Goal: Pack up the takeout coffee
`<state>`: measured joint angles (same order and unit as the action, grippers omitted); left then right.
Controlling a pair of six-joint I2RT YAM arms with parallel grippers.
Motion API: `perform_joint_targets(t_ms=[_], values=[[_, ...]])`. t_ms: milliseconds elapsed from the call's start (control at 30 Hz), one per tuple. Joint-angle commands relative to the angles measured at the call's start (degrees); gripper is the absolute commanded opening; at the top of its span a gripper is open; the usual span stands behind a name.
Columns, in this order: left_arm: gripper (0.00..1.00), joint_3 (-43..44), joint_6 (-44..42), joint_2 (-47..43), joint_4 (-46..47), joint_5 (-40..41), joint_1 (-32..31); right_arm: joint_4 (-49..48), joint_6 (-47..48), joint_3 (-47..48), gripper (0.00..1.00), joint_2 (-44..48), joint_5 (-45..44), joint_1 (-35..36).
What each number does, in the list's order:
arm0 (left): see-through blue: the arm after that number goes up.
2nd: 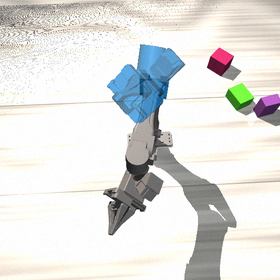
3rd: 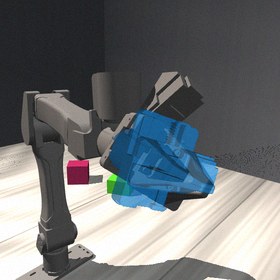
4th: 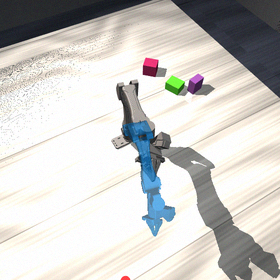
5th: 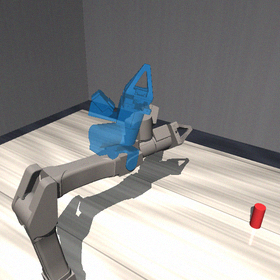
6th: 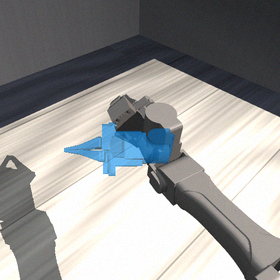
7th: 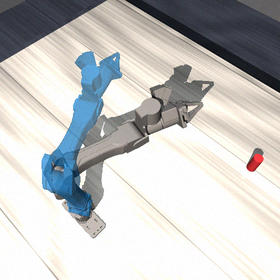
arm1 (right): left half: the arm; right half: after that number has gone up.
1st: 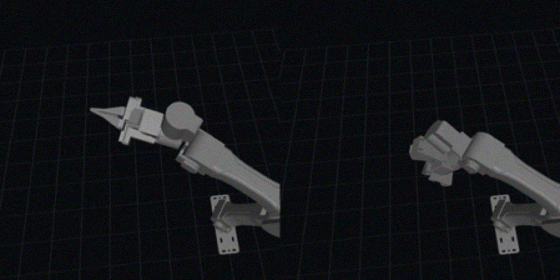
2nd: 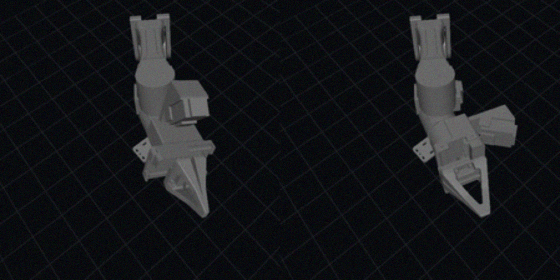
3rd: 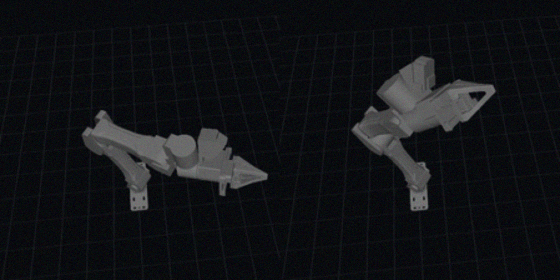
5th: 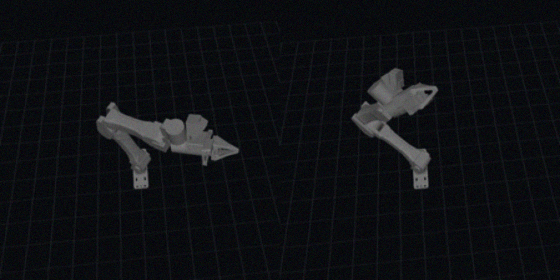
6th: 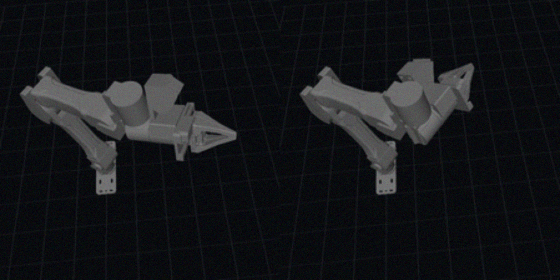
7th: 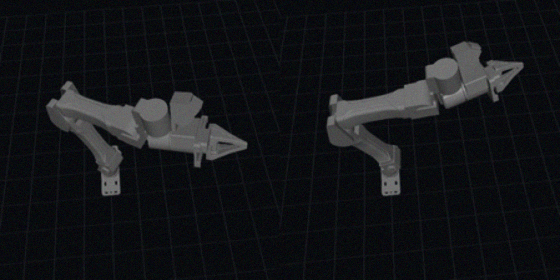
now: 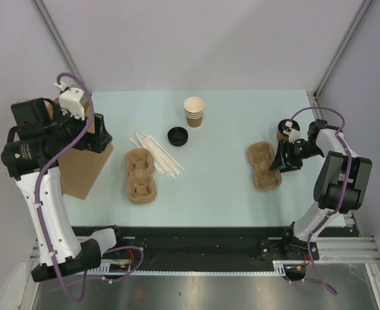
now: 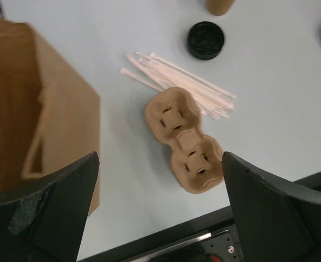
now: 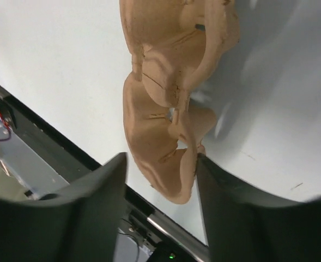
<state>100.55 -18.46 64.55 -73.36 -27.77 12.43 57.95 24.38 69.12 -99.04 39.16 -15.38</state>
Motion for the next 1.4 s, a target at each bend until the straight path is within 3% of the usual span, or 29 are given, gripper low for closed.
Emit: perform_joint_targets(t_ms=[0,133,167,300,433,967,1067,1133,1167,1267,1367], values=[[0.99,9.5,-9.6,3.4,-7.2,-2.4,10.2,-0.4,-0.7,1.6,0.65,5.1,-2.2,0.4],[0.99,17.5,-15.1,8.7,-10.7,-2.8,19.3,2.6,0.1,3.6,0.74,8.8,-3.5,0.8],[0.99,18.4,-16.2,9.5,-10.6,-2.4,20.9,3.4,0.1,4.6,0.83,10.6,-3.8,0.8],[0.99,21.4,-20.5,13.0,-10.6,2.1,21.1,4.4,-0.4,6.8,1.00,14.8,-4.7,2.2],[0.96,18.7,-22.1,14.8,-9.4,3.2,21.4,5.4,-1.8,9.4,1.00,17.5,-5.4,4.6],[0.93,-9.2,-29.1,8.7,-2.1,3.8,21.4,8.8,-7.0,16.3,1.00,19.9,-1.5,8.1],[0.85,-9.8,-28.6,8.9,-0.5,3.4,21.3,9.1,-7.5,17.2,1.00,19.7,-1.5,8.1],[0.67,-9.2,-28.5,9.6,-0.1,3.0,21.4,9.2,-7.8,17.5,1.00,19.6,-1.1,8.1],[0.50,-8.5,-28.4,10.0,0.5,2.7,21.3,9.1,-8.2,17.7,1.00,19.5,-1.0,8.1],[0.17,-5.6,-28.1,11.2,1.9,3.0,21.3,9.0,-8.4,17.7,1.00,19.3,-0.5,8.1],[0.03,-0.8,-27.5,12.7,2.9,2.9,21.3,8.9,-8.5,17.7,1.00,19.6,-0.2,7.6]])
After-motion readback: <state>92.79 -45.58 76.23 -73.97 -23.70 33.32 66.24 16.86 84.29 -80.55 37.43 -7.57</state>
